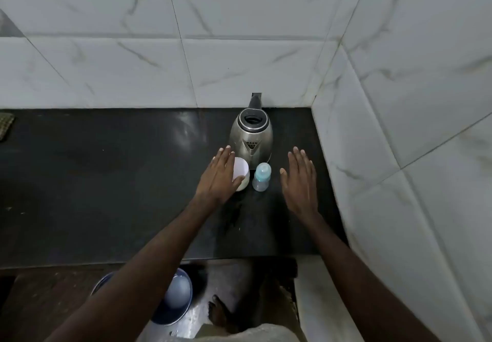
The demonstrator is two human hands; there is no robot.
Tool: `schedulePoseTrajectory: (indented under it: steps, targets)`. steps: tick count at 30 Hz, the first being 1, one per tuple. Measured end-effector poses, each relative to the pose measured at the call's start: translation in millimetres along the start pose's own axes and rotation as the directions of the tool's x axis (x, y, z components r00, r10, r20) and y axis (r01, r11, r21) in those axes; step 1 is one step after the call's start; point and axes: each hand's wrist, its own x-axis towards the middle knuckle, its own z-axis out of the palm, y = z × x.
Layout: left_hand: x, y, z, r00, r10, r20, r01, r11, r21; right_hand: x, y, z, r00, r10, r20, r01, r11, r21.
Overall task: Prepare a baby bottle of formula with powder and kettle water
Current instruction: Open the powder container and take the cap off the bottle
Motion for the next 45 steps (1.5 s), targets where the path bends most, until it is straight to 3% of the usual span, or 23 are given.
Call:
schedulePoseTrajectory:
  steps: [4,10,13,17,21,25,30,36,39,43,45]
  targets:
    - [8,9,7,0.992,-0.069,0.104,0.075,0.995,-0.059,-16,1,9,0.994,0.103,0.036,-0.105,0.993,0.061]
    - [6,15,8,0.987,-0.146,0.066,0.154,0.978,-0.140,-47,-13,10,0.981,0.193,0.012,-0.194,0.979,0.058]
    - [-6,10,10,0.988,-0.128,0.085,0.139,0.980,-0.145,-67,-26,13,0.985,0.166,0.047,-0.171,0.980,0.106]
    - [-35,4,14,0.988,-0.109,0.109,0.123,0.984,-0.131,-85,-44,28,0.977,0.078,0.198,-0.137,0.944,0.299]
    - [-67,0,20,0.991,-0.089,0.102,0.104,0.982,-0.158,-87,-64,41,0.912,0.026,0.408,-0.248,0.828,0.502]
    - [-76,-1,22,0.995,-0.060,0.083,0.072,0.987,-0.146,-79,-79,55,0.839,0.027,0.544,-0.408,0.693,0.595]
    - [-65,-7,31,0.996,0.054,0.072,-0.047,0.995,-0.091,-63,-95,61,0.850,-0.084,0.520,-0.362,0.623,0.693]
    - [-63,-3,49,0.994,0.111,0.018,-0.112,0.991,0.079,-73,-111,71,0.898,0.074,0.433,-0.384,0.610,0.693]
    - [-64,2,50,0.997,0.056,-0.046,-0.053,0.996,0.071,-77,-117,72,0.897,0.159,0.412,-0.422,0.587,0.691]
    - [-71,28,51,0.969,-0.232,-0.085,0.212,0.956,-0.203,-87,-126,65,0.883,0.261,0.389,-0.467,0.562,0.683]
    - [-72,35,48,0.948,-0.313,-0.065,0.290,0.928,-0.235,-89,-127,62,0.871,0.220,0.439,-0.481,0.565,0.671]
